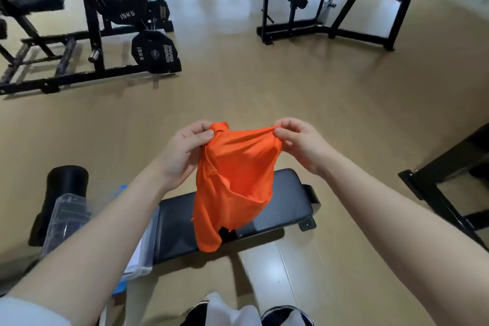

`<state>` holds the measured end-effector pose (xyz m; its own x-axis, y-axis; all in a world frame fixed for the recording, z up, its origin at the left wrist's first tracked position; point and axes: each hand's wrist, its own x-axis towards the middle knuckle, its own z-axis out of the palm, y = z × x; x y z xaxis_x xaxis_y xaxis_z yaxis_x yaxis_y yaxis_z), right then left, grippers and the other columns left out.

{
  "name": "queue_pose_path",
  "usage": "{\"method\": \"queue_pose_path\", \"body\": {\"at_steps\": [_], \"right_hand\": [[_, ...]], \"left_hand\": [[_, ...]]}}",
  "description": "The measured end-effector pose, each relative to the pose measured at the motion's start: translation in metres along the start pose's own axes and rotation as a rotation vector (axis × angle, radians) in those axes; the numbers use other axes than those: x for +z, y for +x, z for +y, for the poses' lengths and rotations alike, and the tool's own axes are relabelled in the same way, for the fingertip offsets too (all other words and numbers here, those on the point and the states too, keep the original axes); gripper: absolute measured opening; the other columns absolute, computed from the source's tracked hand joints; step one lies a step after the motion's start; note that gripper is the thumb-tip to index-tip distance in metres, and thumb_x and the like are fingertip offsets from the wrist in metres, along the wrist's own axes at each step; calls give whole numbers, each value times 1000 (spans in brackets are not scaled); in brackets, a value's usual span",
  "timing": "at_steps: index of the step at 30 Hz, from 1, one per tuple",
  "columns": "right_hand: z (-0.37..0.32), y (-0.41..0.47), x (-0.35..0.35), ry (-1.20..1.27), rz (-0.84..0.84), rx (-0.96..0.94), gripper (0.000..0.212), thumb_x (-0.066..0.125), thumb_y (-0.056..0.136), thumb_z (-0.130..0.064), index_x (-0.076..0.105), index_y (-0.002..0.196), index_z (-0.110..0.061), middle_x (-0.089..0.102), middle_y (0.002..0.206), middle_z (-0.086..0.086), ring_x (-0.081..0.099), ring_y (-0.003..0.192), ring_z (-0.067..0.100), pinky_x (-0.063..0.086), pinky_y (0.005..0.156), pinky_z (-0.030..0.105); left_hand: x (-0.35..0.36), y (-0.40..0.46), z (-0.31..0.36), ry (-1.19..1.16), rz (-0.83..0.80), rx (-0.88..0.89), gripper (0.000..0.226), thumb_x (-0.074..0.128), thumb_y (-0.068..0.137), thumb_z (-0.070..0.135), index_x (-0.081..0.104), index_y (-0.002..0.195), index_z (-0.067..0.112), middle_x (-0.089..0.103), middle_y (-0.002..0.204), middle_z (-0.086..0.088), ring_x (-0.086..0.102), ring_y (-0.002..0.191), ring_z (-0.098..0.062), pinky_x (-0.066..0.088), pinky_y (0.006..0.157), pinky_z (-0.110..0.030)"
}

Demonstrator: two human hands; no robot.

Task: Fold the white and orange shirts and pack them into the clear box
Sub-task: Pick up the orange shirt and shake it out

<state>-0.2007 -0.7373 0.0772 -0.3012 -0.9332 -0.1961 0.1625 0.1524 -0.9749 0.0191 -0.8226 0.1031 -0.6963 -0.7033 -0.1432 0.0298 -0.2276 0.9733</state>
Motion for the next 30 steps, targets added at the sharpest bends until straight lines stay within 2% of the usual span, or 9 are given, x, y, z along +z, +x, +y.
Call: {"method": "queue_pose_path", "body": {"at_steps": [4,8,14,16,18,22,24,27,30], "right_hand": [[-25,-23,-27,134,-79,21,23,49,89,4,59,83,-16,63,66,-8,52,50,2,42,56,17],[-33,-48,-35,87,-225,-27,25,51,86,7,61,85,-15,65,62,-12,53,49,-1,42,53,12],[-8,-80,-69,-237,-404,10,21,55,84,10,60,86,-11,59,68,-1,53,54,5,45,58,17],[2,-92,-76,-395,-453,64,21,59,84,5,55,99,-9,54,74,2,54,59,8,47,62,21],[8,-98,-77,-486,-329,-4,30,65,83,-5,49,107,-14,52,87,1,53,71,11,45,66,22],[6,-104,-71,-510,-403,-147,56,65,84,-10,41,132,-26,50,125,0,50,112,11,38,98,26],[4,-110,-64,-451,-529,-128,41,60,86,-1,51,122,-19,59,111,1,57,99,1,41,92,19],[5,-118,-54,-419,-581,-114,20,57,86,5,63,82,-13,65,69,-10,56,63,-6,45,68,10],[10,-122,-48,-547,-421,-203,20,57,87,1,60,75,-15,59,71,-6,51,62,-4,42,69,18]], "left_hand": [[30,-16,-16,252,76,-83,15,51,72,19,63,78,13,61,60,11,50,54,-3,36,55,-21],[67,-28,-29,205,118,-170,21,60,80,30,69,86,13,70,73,3,61,65,-7,47,59,-21],[112,-41,-39,338,249,-74,10,60,87,9,67,83,14,69,61,8,62,56,-4,51,58,-19],[124,-46,-33,376,192,-23,15,58,88,5,67,82,15,69,61,10,62,58,-2,51,60,-18],[134,-51,-24,584,53,41,11,61,86,5,68,81,13,66,61,13,57,60,4,49,62,-16],[153,-62,-5,893,-128,103,19,63,82,21,69,71,6,54,55,13,45,55,6,39,53,-16],[157,-70,3,965,-146,137,17,61,80,23,69,71,11,61,56,6,47,56,4,42,52,-22],[151,-84,11,1073,-108,138,25,54,75,22,70,78,3,65,70,-20,51,62,-8,46,58,-34],[139,-101,10,1096,79,167,24,50,69,14,68,80,3,62,62,-12,50,56,2,43,56,-21]]}}
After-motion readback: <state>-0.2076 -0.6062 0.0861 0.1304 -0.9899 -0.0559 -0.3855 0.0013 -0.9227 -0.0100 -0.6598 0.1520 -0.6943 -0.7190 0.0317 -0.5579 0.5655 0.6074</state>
